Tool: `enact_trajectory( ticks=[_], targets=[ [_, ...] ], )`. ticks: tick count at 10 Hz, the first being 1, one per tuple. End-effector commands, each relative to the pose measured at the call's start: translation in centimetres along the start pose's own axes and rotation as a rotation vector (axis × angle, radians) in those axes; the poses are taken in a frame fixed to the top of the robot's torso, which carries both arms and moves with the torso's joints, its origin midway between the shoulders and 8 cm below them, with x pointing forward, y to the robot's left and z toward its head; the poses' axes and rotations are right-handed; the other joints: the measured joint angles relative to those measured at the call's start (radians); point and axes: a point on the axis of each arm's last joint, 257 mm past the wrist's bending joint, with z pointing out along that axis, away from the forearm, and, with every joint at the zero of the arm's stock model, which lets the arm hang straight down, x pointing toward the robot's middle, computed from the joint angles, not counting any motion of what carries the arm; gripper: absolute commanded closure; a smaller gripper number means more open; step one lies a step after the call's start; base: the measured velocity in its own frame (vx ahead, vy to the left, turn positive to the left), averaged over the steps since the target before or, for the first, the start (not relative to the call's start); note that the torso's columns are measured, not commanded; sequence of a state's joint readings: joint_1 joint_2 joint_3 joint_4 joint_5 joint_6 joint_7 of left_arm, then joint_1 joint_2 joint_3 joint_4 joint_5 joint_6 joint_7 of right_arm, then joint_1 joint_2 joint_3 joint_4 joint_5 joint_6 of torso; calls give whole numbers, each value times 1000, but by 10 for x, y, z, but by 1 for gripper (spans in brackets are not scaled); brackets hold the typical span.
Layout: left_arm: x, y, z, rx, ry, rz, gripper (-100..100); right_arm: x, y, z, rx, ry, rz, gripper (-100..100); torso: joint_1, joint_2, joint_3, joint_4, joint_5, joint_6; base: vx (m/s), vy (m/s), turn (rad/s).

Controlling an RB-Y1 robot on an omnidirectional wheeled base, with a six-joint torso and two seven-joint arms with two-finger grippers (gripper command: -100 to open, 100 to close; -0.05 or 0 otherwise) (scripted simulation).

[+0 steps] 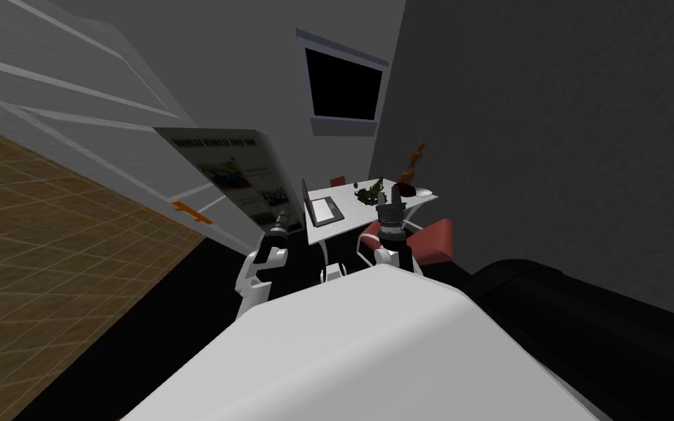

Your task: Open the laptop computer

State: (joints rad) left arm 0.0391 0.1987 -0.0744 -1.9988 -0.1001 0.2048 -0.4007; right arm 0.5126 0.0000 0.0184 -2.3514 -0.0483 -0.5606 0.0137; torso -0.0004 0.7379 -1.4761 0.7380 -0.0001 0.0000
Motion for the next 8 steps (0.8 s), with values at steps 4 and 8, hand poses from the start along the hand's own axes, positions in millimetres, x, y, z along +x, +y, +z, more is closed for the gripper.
enact_trajectory(
  ticks=[4,8],
  targets=[
    [3,6,26,-71,26,97,-100,0,0,0,0,0,0,0,0,0,0,0,0,0,-19,-66,120],
    [8,2,50,-123,46,162,-100,0,0,0,0,0,0,0,-1,0,0,0,0,0,-10,-90,130]
  ],
)
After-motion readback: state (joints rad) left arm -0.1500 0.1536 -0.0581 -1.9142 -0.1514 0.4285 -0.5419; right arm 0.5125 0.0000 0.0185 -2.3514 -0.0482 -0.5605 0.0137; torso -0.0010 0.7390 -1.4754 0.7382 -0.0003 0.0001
